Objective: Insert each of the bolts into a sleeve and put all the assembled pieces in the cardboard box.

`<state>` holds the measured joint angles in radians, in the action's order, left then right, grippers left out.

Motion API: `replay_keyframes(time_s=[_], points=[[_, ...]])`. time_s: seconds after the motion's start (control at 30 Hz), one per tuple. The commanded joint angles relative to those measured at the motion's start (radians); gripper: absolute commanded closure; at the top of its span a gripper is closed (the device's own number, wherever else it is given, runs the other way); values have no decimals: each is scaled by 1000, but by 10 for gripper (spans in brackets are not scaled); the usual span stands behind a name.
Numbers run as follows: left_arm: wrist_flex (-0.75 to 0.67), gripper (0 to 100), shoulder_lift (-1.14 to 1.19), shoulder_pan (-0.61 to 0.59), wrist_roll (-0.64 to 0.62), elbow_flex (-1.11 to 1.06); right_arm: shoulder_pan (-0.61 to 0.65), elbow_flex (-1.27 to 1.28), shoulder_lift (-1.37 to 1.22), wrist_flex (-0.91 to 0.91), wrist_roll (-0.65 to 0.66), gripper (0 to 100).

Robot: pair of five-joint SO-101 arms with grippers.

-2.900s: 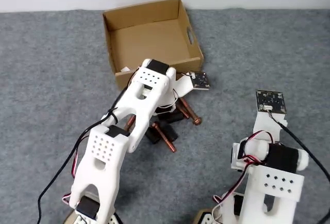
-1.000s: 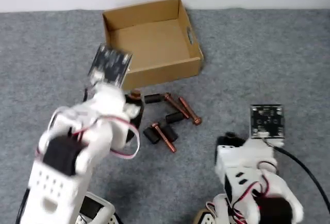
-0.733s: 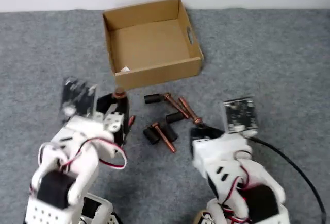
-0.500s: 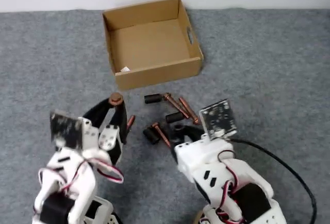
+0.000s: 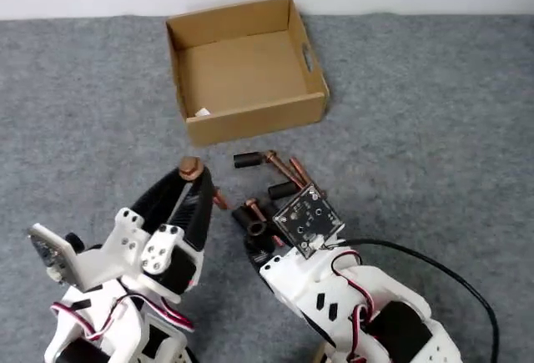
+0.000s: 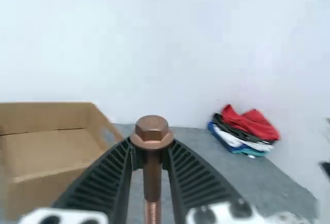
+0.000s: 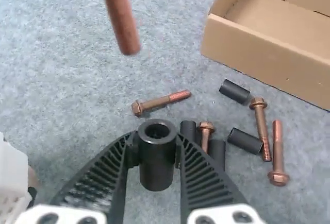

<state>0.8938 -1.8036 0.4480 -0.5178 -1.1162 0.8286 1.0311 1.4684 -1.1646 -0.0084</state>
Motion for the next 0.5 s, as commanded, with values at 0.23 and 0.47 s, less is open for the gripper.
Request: replay_keyframes(time_s=[0.23, 0.47], points=[[-34, 994, 6, 106, -12, 45, 10, -8, 4, 133, 95, 991], [-37, 994, 6, 104, -12, 12, 10, -12, 4, 134, 95, 991]])
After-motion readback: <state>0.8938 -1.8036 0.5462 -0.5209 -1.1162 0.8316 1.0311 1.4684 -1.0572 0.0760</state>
